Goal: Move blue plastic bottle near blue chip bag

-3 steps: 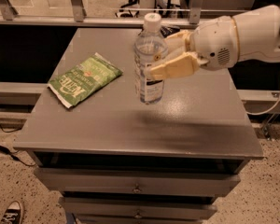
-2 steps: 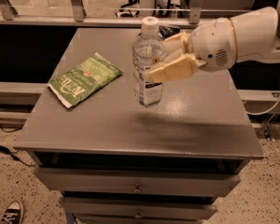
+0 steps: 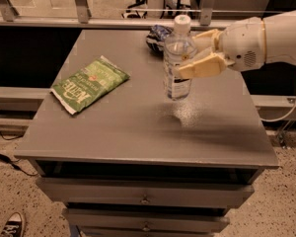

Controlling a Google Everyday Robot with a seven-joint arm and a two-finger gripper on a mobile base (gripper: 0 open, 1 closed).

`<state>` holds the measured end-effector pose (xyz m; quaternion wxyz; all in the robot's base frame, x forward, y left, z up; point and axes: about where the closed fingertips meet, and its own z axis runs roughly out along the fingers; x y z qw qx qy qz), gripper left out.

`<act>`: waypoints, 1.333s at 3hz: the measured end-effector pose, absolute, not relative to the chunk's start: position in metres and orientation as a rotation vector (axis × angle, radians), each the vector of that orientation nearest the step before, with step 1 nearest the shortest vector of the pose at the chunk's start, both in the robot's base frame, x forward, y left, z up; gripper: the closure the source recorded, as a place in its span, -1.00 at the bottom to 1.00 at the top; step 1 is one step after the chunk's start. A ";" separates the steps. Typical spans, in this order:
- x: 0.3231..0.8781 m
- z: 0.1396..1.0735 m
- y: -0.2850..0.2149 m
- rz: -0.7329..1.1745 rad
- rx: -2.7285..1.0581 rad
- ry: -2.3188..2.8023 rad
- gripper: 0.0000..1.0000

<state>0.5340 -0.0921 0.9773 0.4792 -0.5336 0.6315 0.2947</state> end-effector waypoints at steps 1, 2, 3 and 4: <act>0.601 0.976 -0.165 0.517 -1.207 1.558 1.00; 0.644 0.980 -0.209 0.421 -1.140 1.556 1.00; 0.690 0.981 -0.231 0.379 -1.099 1.555 1.00; 0.748 0.986 -0.227 0.374 -1.057 1.530 1.00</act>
Offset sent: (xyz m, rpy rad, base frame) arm 0.1594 -0.1780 0.0100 -0.0406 -0.2307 -0.3686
